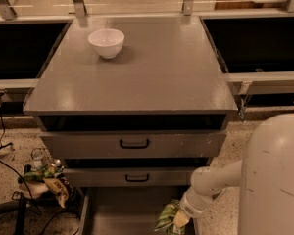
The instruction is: Place green jalapeno chip bag into bottom drawer
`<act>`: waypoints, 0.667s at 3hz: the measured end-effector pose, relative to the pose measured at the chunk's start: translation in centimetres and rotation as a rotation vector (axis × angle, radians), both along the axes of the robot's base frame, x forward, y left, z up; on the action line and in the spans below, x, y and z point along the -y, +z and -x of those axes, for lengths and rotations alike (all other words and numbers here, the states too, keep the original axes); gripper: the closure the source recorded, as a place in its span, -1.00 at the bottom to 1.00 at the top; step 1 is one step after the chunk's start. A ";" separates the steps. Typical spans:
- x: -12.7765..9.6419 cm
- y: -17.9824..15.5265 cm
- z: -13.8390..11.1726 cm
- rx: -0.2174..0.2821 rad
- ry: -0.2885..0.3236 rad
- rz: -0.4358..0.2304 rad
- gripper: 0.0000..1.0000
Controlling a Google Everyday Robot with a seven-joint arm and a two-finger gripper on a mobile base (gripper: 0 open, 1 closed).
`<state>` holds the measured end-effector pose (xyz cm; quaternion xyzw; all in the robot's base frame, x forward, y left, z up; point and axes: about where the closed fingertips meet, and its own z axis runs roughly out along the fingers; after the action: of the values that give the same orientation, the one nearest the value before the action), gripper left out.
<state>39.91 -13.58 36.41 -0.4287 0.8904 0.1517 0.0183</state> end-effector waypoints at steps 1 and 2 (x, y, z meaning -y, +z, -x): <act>-0.2 0.0 -0.1 0.001 -0.002 0.000 1.00; -0.3 -0.8 -0.3 -0.011 -0.011 -0.014 1.00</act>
Offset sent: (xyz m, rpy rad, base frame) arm 0.0070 0.0046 -0.0194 0.0360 0.0243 -0.0270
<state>40.17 -13.27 35.58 -0.4229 0.8918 0.1602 0.0173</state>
